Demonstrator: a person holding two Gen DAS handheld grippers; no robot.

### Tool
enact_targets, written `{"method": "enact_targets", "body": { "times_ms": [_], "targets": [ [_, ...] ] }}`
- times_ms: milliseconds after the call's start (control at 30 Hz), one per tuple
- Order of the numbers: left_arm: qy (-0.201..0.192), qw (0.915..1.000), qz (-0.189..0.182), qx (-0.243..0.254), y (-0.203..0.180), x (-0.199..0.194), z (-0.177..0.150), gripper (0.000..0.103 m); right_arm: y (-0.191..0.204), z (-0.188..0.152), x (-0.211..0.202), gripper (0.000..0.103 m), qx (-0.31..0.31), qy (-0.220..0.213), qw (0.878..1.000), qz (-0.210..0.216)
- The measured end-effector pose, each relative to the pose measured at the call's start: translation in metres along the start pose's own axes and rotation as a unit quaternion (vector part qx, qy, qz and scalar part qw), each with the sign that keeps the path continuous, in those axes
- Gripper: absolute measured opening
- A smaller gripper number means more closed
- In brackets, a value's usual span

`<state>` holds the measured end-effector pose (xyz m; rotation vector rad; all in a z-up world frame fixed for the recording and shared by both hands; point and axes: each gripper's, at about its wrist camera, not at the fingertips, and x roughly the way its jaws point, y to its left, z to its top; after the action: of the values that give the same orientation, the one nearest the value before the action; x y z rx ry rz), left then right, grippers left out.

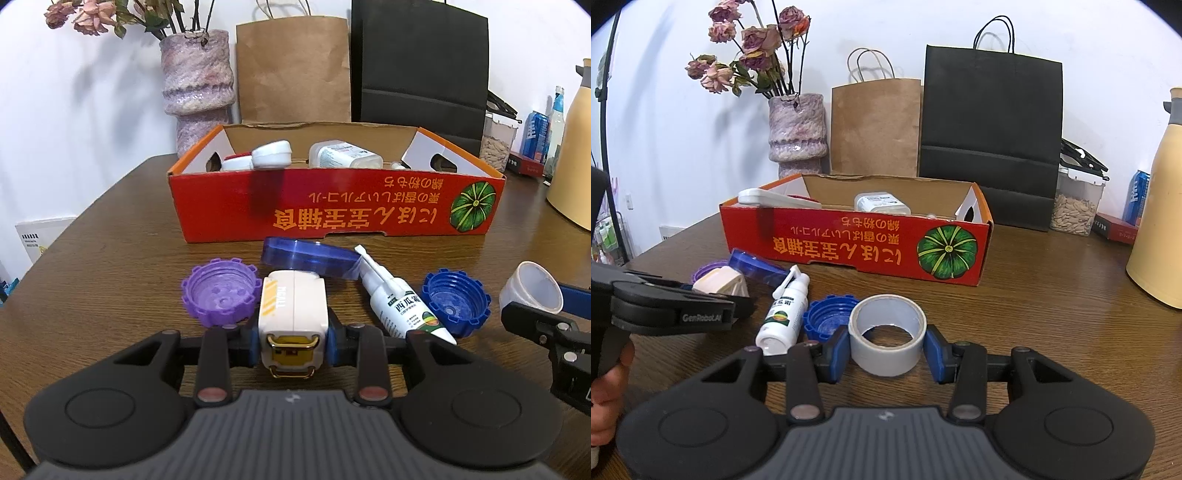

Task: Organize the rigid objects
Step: 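Carry the tape roll and charger with both grippers over the red box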

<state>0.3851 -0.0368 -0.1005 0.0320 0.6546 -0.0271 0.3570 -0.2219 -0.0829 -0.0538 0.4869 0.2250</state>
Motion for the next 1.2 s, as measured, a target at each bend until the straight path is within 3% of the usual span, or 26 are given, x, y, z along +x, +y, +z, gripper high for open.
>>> {"method": "enact_targets", "body": {
  "times_ms": [733,1200],
  "targets": [
    [-0.087,0.9961,-0.011,0.002,-0.004,-0.063,0.007,0.032,0.001,0.008,-0.019,0.042,0.005,-0.050,0.999,0.011],
    [-0.104,0.9944,-0.010,-0.012,-0.013,-0.064,0.038,0.032,0.009,0.037,-0.024,0.042,0.002,-0.093,0.996,0.011]
  ]
}}
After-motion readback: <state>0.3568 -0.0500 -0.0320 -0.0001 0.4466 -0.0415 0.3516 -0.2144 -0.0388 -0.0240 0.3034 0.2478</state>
